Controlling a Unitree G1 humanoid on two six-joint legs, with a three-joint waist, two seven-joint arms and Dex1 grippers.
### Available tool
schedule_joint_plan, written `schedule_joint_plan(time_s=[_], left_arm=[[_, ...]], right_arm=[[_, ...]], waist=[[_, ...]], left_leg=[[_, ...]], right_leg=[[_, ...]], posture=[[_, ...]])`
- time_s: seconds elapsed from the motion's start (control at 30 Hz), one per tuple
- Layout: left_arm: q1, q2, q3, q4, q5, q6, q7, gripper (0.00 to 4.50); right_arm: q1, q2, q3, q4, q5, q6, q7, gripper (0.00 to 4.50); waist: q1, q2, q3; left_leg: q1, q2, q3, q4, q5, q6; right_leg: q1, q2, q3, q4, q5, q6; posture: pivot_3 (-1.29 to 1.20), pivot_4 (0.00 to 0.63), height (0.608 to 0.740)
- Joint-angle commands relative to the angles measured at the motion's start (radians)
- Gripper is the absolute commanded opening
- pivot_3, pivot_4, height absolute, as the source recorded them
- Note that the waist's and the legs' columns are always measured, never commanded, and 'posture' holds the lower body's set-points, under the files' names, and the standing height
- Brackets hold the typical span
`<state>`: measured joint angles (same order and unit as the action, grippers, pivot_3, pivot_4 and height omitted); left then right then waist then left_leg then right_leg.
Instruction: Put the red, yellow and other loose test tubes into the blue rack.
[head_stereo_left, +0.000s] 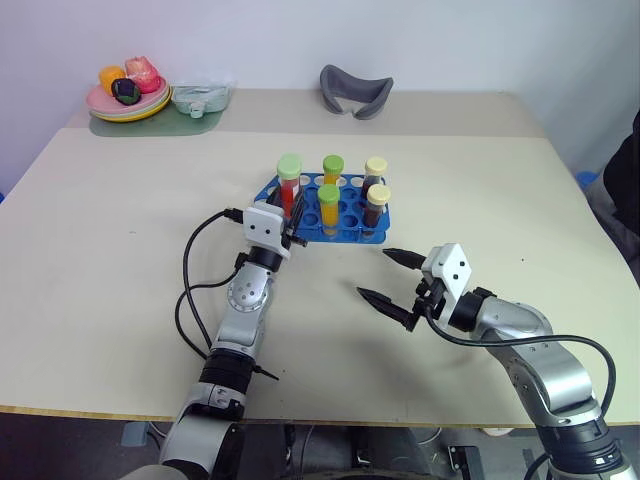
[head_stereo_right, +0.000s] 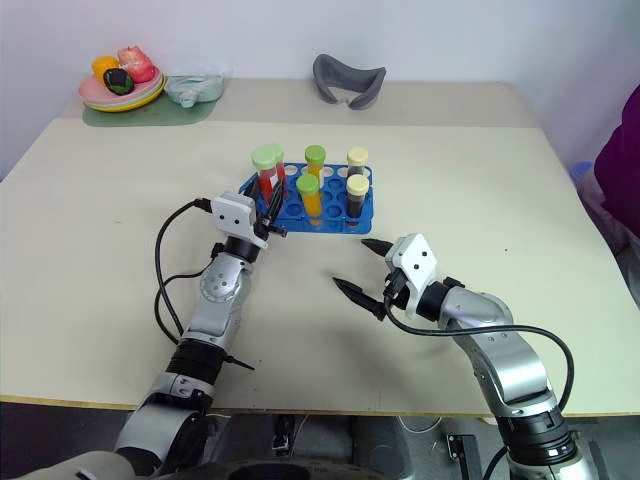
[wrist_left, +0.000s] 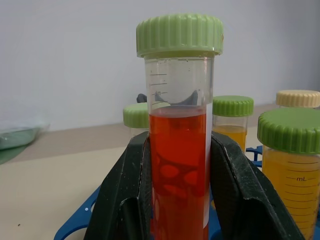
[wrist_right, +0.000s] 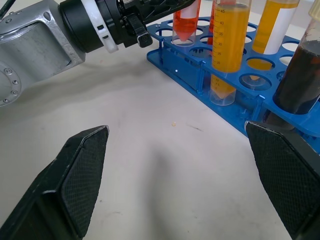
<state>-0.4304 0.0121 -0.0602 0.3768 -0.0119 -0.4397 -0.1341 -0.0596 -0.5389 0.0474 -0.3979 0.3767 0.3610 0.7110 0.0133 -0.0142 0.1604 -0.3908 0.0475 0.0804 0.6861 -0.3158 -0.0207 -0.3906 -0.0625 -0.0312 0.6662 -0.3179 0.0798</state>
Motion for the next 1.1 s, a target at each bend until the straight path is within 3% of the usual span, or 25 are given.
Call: schedule_joint_plan(time_s=[0.03, 0.4, 0.7, 0.8, 0.93, 1.1], left_arm=[[0.013, 0.002, -0.001, -0.009, 0.021, 0.0, 0.011, 1.35], [-0.003, 0.021, 0.009, 0.029, 0.079, -0.036, 0.077, 1.35], [0.002, 0.011, 0.012, 0.024, 0.041, -0.014, 0.047, 1.35], [0.0, 0.011, 0.019, 0.018, 0.029, -0.006, 0.042, 2.46], [-0.001, 0.019, 0.021, 0.007, 0.047, -0.006, 0.056, 4.4], [0.037, 0.043, 0.033, -0.089, 0.02, 0.01, 0.032, 4.4]], right_arm=[[-0.002, 0.004, -0.017, -0.047, 0.016, -0.006, -0.002, 4.5], [-0.003, 0.005, -0.015, -0.053, 0.017, 0.001, -0.003, 4.5], [-0.001, 0.002, -0.017, -0.063, 0.021, 0.011, -0.004, 4.5], [-0.001, 0.002, -0.018, -0.065, 0.021, 0.013, -0.003, 4.5], [-0.003, 0.003, -0.018, -0.067, 0.021, 0.017, -0.004, 4.5], [-0.002, 0.004, -0.028, -0.067, 0.02, 0.016, -0.009, 4.5]], waist=[[0.0, 0.0, 0.0], [-0.001, 0.0, 0.0], [-0.001, 0.0, 0.0], [-0.001, 0.0, 0.0], [0.0, 0.0, 0.0], [-0.001, 0.0, 0.0]], left_leg=[[0.0, 0.0, 0.0, 0.0, 0.0, 0.0], [0.0, 0.0, 0.0, 0.0, 0.0, 0.0], [0.0, 0.0, 0.0, 0.0, 0.0, 0.0], [0.0, 0.0, 0.0, 0.0, 0.0, 0.0], [0.0, 0.0, 0.0, 0.0, 0.0, 0.0], [0.0, 0.0, 0.0, 0.0, 0.0, 0.0]], right_leg=[[0.0, 0.0, 0.0, 0.0, 0.0, 0.0], [0.0, 0.0, 0.0, 0.0, 0.0, 0.0], [0.0, 0.0, 0.0, 0.0, 0.0, 0.0], [0.0, 0.0, 0.0, 0.0, 0.0, 0.0], [0.0, 0.0, 0.0, 0.0, 0.0, 0.0], [0.0, 0.0, 0.0, 0.0, 0.0, 0.0]], posture=[[0.0, 0.15, 0.735], [0.0, 0.15, 0.735], [0.0, 0.15, 0.735], [0.0, 0.15, 0.735], [0.0, 0.15, 0.735], [0.0, 0.15, 0.735]])
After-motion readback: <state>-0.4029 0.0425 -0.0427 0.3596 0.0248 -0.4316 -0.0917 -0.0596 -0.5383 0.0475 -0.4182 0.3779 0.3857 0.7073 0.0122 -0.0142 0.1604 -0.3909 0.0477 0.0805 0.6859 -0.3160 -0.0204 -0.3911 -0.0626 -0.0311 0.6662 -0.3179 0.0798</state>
